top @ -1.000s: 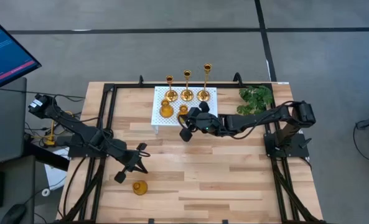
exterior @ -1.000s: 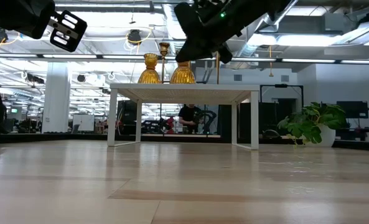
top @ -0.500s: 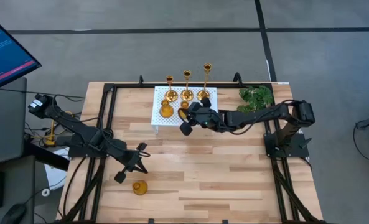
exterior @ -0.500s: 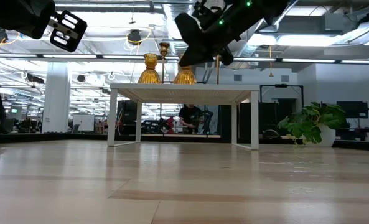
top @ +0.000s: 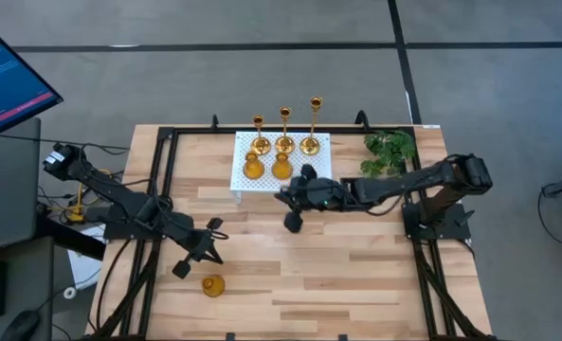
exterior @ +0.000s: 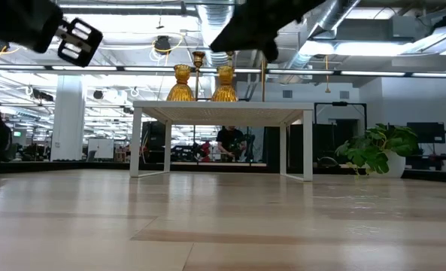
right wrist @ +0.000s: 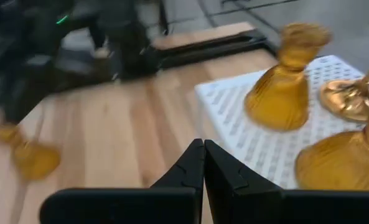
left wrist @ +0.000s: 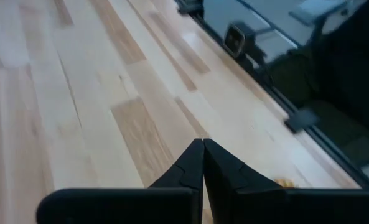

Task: Pick & Place candle stick holders
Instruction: Put the yellow glass candle holder on the shelf aligned with the other yellow glass candle holders

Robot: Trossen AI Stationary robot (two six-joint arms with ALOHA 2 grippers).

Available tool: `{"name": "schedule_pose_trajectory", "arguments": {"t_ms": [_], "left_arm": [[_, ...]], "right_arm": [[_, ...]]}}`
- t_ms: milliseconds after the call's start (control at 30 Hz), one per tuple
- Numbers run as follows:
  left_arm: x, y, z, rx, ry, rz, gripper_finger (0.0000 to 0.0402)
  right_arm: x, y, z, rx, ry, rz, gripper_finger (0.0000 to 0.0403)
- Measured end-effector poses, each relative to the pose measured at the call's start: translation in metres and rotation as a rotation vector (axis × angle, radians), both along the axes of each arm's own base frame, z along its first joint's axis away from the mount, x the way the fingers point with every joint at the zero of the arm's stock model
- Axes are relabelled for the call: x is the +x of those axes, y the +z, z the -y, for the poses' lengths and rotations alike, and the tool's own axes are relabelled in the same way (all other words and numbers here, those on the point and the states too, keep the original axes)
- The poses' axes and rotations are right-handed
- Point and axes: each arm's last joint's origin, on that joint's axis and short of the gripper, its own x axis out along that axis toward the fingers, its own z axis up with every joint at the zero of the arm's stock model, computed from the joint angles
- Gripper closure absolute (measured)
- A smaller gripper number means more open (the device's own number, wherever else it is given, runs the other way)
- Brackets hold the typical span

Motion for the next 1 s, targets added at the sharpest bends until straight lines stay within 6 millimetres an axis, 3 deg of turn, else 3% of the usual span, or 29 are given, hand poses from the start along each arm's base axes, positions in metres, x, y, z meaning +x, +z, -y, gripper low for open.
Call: {"name": "schedule_pose_trajectory", "arguments": {"t_ms": [233, 633, 833, 1000], "left_arm": [[-0.008, -0.012, 0.001, -0.05, -0.101, -0.201, 0.0392], [-0.02, -0.032, -0.005, -0.086, 0.005, -0.539, 0.0396], [-0.015, -0.037, 0.008, -0.132, -0.02, -0.606, 0.0396], [-0.006, -0.05, 0.03, -0.124, -0.06, -0.668, 0.0396]], "right_arm": [[-0.023, 0.008, -0.044, -0.033, 0.109, -0.074, 0.0403], [-0.037, 0.003, -0.094, -0.049, 0.078, -0.045, 0.0403], [-0.043, 0.001, -0.109, -0.059, 0.057, -0.033, 0.0403], [-0.049, 0.001, -0.121, -0.081, 0.056, -0.022, 0.0403]]}}
